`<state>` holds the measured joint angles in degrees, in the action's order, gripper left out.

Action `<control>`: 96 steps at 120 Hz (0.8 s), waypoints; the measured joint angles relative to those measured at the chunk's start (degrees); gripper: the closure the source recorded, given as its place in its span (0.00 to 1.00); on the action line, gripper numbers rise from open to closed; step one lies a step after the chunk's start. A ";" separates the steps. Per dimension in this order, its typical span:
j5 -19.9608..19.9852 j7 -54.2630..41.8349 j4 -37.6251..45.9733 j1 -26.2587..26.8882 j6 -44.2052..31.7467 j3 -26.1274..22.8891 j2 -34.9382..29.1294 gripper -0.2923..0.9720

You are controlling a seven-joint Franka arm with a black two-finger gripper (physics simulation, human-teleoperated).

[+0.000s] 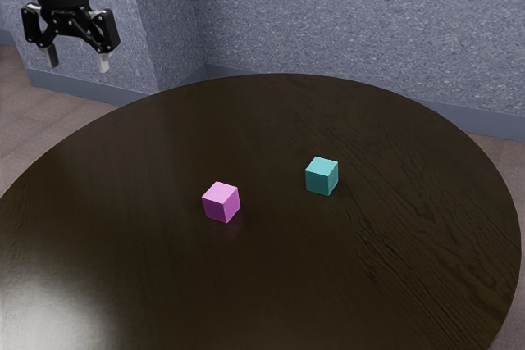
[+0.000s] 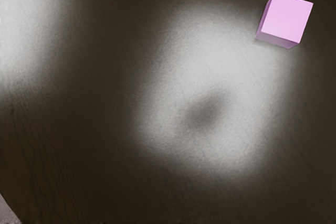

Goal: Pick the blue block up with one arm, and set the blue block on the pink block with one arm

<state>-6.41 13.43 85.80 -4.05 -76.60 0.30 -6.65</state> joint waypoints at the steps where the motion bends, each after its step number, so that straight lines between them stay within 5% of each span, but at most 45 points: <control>1: -0.01 0.09 0.00 -0.01 0.02 0.00 0.00 0.23; 19: 0.39 1.42 -0.50 0.31 0.31 0.80 0.10 0.23; 42: 0.77 2.80 -20.82 -0.03 5.20 -4.19 0.20 0.23; 96: 0.55 4.74 -22.34 0.06 5.32 -6.50 1.30 0.23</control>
<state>-5.87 18.17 63.46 -3.98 -71.28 -6.20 -5.36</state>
